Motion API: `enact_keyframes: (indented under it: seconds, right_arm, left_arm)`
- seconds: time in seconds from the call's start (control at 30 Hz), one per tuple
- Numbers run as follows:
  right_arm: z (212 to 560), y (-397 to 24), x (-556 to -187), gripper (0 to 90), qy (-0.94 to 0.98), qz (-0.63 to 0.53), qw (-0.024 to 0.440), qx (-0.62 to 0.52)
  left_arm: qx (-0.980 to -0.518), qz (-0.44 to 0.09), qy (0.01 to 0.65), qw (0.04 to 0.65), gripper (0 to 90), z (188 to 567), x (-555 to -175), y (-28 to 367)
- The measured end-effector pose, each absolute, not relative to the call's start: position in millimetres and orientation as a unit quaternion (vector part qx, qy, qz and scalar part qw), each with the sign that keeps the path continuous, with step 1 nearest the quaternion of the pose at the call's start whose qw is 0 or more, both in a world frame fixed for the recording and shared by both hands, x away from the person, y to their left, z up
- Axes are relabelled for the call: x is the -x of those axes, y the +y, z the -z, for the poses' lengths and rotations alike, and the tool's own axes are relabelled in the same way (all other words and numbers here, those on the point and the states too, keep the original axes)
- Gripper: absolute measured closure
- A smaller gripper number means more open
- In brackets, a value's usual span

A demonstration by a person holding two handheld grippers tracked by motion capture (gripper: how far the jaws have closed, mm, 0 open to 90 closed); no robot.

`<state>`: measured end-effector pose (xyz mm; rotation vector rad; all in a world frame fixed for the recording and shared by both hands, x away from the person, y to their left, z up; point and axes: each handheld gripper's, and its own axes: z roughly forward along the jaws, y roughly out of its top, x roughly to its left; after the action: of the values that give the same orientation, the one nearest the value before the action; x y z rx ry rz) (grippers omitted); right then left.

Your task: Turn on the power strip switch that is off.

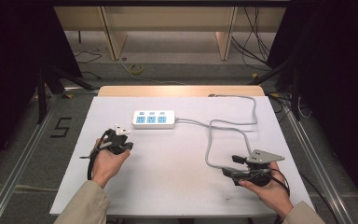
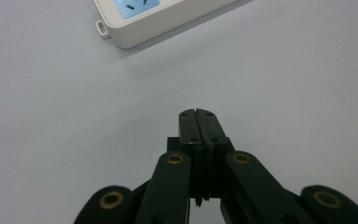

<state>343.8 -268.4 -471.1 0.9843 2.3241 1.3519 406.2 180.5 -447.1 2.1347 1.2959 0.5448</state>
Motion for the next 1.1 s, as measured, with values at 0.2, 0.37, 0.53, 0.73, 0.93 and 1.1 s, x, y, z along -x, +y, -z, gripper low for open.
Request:
enact_keyframes:
  seconds: [0.2,0.37,0.53,0.73,0.93,1.1]
  right_arm:
    - [471.0,-268.5,-343.9,32.4,0.805,-0.468,0.139,-0.338]
    - [470.8,-268.7,-343.9,32.4,0.805,-0.468,0.140,-0.338]
    - [470.9,-268.7,-343.8,32.4,0.805,-0.468,0.139,-0.337]
    - [470.9,-269.0,-343.6,32.4,0.805,-0.468,0.140,-0.337]
    - [471.0,-269.0,-343.0,32.4,0.805,-0.468,0.140,-0.337]
    - [470.8,-269.3,-342.7,32.4,0.805,-0.468,0.139,-0.338]
  left_arm:
    - [-0.801,-0.212,0.483,0.282,89.7,444.4,-414.4,177.1]
    - [-0.799,-0.218,0.485,0.281,89.7,440.8,-421.1,177.4]
    - [-0.796,-0.221,0.490,0.278,89.7,440.0,-425.9,177.1]
    - [-0.798,-0.222,0.488,0.276,89.7,438.7,-431.1,177.7]
    - [-0.799,-0.223,0.487,0.271,89.7,438.0,-437.4,177.0]
    - [-0.800,-0.224,0.487,0.268,89.7,436.9,-443.1,176.2]
